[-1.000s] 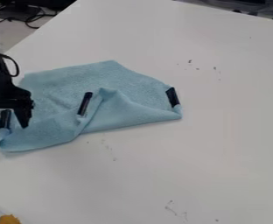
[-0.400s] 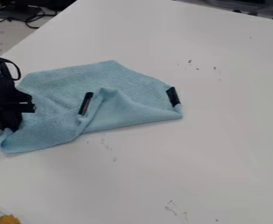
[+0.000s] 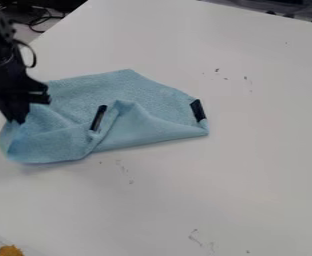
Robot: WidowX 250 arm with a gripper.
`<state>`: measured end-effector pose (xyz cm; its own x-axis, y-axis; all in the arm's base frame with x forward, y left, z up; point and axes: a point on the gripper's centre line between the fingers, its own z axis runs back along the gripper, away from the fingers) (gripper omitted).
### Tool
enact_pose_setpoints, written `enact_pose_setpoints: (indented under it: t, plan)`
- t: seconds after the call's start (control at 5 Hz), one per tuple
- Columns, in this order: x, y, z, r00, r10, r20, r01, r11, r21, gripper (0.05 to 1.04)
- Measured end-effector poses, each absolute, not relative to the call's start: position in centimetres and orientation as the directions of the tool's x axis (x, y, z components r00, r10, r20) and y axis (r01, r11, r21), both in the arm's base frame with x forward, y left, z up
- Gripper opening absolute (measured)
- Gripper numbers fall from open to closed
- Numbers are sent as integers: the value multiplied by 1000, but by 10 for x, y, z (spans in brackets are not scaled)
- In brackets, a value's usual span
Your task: Fold the cloth from left to right
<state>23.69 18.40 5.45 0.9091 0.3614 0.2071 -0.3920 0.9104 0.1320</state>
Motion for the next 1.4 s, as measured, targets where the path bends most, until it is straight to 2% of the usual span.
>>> enact_pose_setpoints:
  t: [0.2,0.4,0.6,1.0,1.4]
  plan:
    - [265,159,70,923,309,229,-348,925,152,67]
    - [299,132,84,927,250,279,-297,944,142,67]
    - [339,98,77,946,173,273,-212,970,122,67]
    - [395,63,65,961,55,271,-82,992,91,67]
    - [421,50,44,952,80,294,-89,996,15,84]
